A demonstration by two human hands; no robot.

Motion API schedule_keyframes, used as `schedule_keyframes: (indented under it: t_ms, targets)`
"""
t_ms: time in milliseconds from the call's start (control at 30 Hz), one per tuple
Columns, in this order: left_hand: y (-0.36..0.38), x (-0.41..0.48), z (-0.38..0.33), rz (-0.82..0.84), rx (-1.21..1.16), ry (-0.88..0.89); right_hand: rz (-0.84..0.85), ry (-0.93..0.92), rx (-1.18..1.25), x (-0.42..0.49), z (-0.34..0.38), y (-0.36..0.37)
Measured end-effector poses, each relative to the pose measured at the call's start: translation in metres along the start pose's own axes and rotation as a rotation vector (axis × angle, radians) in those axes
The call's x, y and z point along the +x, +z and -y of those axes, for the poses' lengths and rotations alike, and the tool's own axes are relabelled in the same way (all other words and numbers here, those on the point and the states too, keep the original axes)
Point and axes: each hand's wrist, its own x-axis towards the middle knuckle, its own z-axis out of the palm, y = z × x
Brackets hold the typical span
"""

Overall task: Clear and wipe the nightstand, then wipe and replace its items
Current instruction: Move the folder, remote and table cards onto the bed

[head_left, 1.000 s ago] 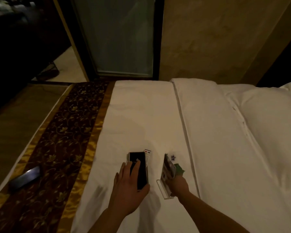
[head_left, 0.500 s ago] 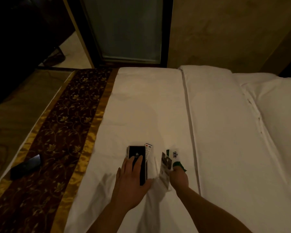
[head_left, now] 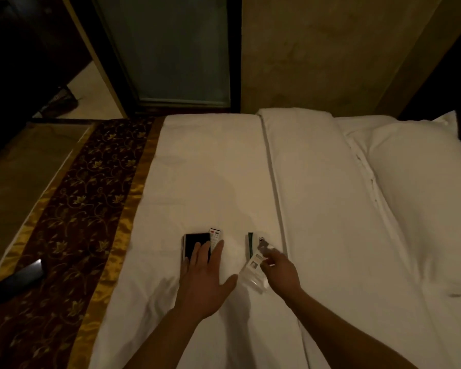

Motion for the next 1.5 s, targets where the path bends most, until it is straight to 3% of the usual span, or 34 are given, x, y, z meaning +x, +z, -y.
schedule_keyframes:
  t_ms: [467, 900, 1500]
  targets:
    - [-0.011, -0.007, -0.028, 0.017, 0.086, 0.074, -0.097, -0.055, 0.051, -0.044, -0.002, -0.065]
    - [-0.020, -0.053, -0.037, 0.097, 0.163, 0.335, -0.376, 0.053, 0.176, -0.168, -0.030, -0.080]
    - [0.033, -0.144, -0.205, 0.147, 0.243, 0.764, -0.712, 0.236, 0.239, -0.326, -0.162, -0.173]
